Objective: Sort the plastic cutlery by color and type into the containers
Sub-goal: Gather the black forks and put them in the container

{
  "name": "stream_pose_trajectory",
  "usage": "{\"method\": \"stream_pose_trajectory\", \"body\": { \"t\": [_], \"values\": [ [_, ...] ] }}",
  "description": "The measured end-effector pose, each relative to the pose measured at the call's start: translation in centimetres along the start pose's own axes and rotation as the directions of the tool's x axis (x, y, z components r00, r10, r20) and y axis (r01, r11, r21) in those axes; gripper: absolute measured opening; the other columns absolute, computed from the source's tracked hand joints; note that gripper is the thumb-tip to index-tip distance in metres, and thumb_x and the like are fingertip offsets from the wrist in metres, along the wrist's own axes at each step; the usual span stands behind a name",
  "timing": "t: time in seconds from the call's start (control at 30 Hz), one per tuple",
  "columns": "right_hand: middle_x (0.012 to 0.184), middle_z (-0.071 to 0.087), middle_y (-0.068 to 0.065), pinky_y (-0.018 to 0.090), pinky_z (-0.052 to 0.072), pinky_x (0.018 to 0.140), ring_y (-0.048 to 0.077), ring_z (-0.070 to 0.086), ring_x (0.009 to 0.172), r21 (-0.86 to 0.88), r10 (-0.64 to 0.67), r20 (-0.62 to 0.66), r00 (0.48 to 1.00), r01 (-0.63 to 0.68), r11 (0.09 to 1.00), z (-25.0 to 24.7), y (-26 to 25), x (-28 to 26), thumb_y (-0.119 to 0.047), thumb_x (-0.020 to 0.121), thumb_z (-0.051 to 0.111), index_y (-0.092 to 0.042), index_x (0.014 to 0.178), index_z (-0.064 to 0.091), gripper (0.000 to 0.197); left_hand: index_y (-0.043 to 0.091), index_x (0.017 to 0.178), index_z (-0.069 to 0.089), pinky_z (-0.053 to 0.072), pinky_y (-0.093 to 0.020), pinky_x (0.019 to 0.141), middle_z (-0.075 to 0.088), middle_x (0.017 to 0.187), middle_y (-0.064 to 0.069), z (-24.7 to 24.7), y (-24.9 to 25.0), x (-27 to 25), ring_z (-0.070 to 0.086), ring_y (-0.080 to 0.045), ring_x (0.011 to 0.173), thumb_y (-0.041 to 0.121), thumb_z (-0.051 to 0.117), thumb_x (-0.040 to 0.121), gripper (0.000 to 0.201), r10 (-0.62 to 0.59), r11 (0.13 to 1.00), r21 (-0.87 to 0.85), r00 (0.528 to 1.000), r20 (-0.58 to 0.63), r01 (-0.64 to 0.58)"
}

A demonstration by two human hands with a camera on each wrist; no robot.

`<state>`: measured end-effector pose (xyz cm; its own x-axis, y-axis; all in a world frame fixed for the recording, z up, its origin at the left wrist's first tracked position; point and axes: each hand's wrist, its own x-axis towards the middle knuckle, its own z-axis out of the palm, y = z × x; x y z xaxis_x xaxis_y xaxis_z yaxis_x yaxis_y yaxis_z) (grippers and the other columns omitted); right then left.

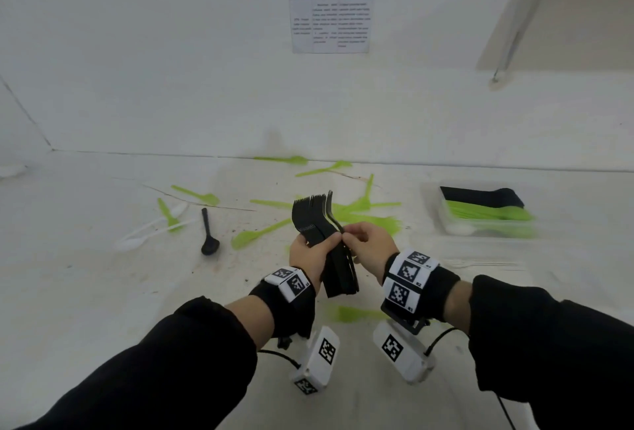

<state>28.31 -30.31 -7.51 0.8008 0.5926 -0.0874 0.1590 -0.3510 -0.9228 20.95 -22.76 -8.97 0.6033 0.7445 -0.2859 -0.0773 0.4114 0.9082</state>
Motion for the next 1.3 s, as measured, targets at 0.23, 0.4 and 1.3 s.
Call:
{"method": "stream_pose_trajectory", "body": {
  "t": [0.23, 0.4, 1.3],
  "values": [
    [0.073, 0.056, 0.001, 0.028, 0.054, 0.059, 0.013, 0.055, 0.057, 0.082, 0.062, 0.077, 0.995, -0.068, 0.994, -3.2, 0.2, -0.8, -0.005, 0.089, 0.056, -0.013, 0.099, 0.056, 0.013, 0.007, 0.096, 0.059, 0.051, -0.054, 0.089, 0.064, 0.098, -0.020, 1.8, -1.1, -1.3, 0.062, -0.034, 0.090, -0.002, 0.062, 0.085, 0.014, -0.013, 0.998, 0.063, 0.994, 0.106, 0.007],
    [0.072, 0.056, -0.001, 0.032, 0.054, 0.073, 0.014, 0.055, 0.059, 0.031, 0.097, 0.132, 0.987, -0.102, 0.994, -4.9, -0.8, -1.0, -0.002, 0.089, 0.048, -0.010, 0.104, 0.063, 0.022, 0.008, 0.095, 0.056, 0.053, -0.056, 0.082, 0.063, 0.093, -0.019, 2.8, -0.6, -1.8, 0.062, -0.034, 0.081, -0.008, 0.067, 0.078, 0.025, 0.015, 0.990, 0.139, 0.988, 0.157, -0.037],
    [0.100, 0.065, -0.003, 0.025, 0.044, 0.086, 0.015, 0.060, 0.096, -0.550, -0.133, 0.141, 0.981, 0.189, 0.813, -21.1, -2.8, -1.7, -0.028, 0.075, 0.073, -0.029, 0.122, 0.057, 0.050, 0.013, 0.138, 0.033, 0.042, -0.012, 0.087, 0.047, 0.133, -0.006, 16.3, -0.5, -6.4, 0.045, -0.015, 0.119, -0.001, 0.041, 0.057, 0.082, 0.049, 0.971, 0.148, 0.765, 0.642, -0.186]
  ]
}}
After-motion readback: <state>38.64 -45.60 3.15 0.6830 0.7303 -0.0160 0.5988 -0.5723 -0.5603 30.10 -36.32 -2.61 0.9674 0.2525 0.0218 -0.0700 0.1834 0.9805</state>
